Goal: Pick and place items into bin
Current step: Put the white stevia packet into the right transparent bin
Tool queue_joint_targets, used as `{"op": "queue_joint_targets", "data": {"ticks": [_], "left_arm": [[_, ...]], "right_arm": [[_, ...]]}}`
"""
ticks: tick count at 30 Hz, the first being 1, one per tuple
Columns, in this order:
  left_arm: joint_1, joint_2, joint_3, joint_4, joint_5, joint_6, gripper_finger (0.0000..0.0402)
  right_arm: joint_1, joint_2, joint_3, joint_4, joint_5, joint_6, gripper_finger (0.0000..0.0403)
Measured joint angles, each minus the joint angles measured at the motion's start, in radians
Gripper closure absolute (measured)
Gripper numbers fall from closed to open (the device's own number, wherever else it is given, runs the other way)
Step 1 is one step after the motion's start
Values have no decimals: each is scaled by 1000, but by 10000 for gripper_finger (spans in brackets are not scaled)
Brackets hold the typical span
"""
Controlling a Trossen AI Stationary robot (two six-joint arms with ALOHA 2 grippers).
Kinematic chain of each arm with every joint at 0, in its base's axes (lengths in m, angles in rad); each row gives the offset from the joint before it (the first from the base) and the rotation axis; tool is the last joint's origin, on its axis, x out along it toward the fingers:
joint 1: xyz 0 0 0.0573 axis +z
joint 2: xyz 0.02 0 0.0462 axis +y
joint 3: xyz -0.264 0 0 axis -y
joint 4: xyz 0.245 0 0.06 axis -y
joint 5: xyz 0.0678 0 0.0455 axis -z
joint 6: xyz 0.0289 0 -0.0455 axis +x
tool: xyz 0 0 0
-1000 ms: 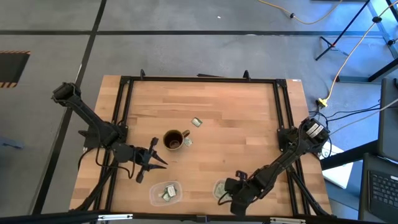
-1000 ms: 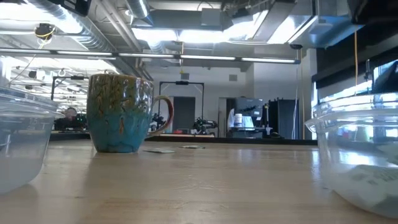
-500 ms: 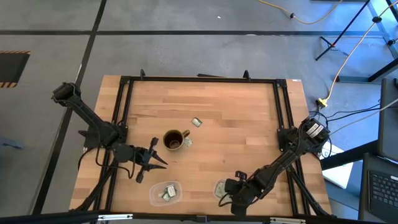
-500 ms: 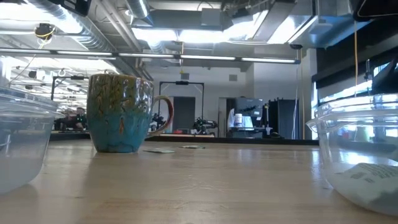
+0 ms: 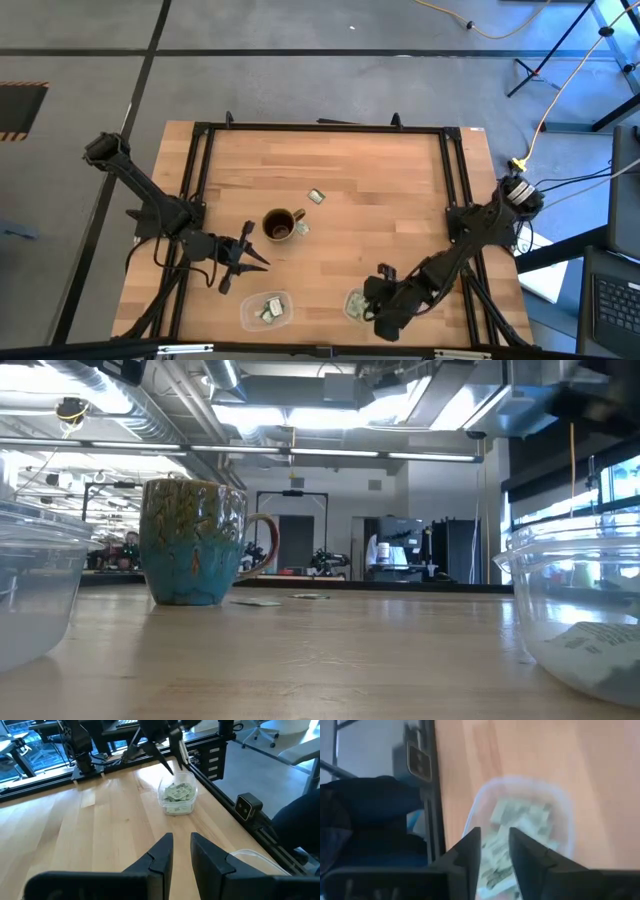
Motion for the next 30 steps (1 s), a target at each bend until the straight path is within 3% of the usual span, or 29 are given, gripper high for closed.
{"op": "queue_joint_targets", "data": {"ticks": [5, 12, 19, 30], "left_arm": [[0, 0, 0, 0, -6, -2, 341], [0, 0, 0, 0, -10, -26, 341], [0, 0, 0, -1, -9, -26, 341], [0, 0, 0, -10, -6, -26, 341]], "right_arm": [[-79, -49, 0, 2, 18, -198, 299], [-283, -30, 0, 45, 19, -467, 299], [-450, 58, 0, 293, -10, -722, 299], [-558, 267, 0, 551, -34, -793, 299]]}}
